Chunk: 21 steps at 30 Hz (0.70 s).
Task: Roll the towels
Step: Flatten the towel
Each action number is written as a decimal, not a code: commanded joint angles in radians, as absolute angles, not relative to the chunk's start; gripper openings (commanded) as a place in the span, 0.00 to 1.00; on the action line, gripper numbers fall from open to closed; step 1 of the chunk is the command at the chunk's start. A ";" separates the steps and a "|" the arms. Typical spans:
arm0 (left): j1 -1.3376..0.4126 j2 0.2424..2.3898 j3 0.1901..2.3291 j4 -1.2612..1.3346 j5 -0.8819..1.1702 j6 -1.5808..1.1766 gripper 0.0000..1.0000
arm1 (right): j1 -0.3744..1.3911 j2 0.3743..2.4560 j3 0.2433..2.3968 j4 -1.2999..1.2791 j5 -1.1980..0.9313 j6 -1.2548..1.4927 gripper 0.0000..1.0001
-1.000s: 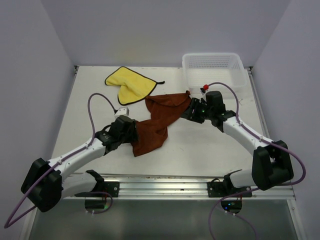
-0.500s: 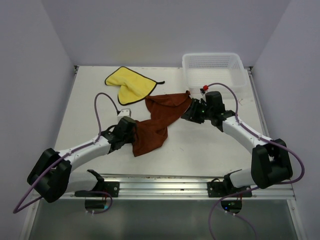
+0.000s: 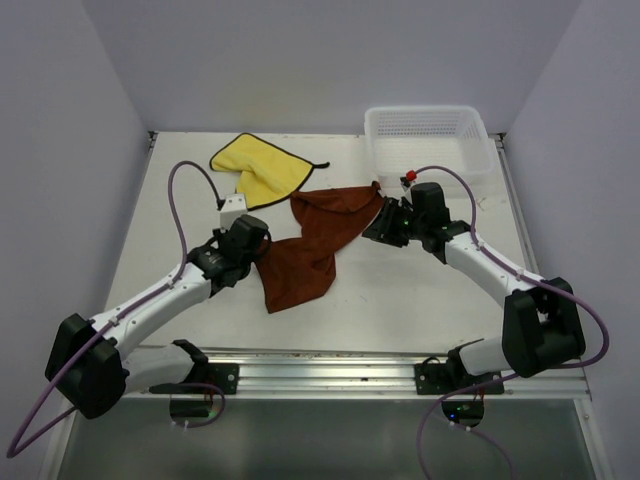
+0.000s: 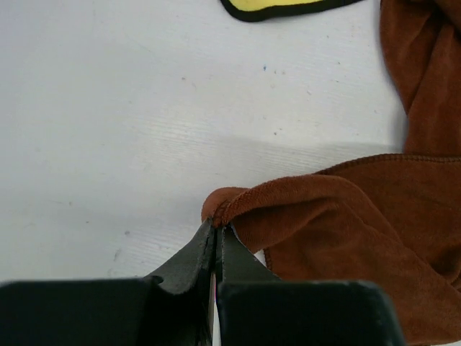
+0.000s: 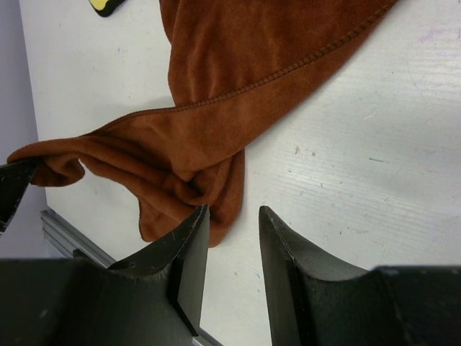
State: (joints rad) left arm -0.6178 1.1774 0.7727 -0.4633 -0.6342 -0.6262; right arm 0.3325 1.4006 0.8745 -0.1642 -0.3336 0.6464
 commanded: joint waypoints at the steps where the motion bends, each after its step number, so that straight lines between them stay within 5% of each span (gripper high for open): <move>1: -0.621 1.140 0.819 -0.534 -0.738 -0.601 0.00 | 0.327 1.373 0.864 -0.143 -0.357 0.632 0.38; 11: -0.623 1.062 0.796 -0.330 -0.494 -0.388 0.00 | 0.406 1.368 0.879 -0.064 -0.506 0.608 0.41; 21: -0.640 1.081 0.796 -0.299 -0.321 -0.330 0.00 | 0.609 1.445 0.997 -0.071 -0.436 0.516 0.50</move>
State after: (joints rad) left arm -0.6250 1.0752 0.7876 -0.3534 -0.3904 -0.3710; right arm 0.5976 1.4246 0.9478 -0.1047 -0.4660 0.5632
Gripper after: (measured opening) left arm 0.012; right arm 0.494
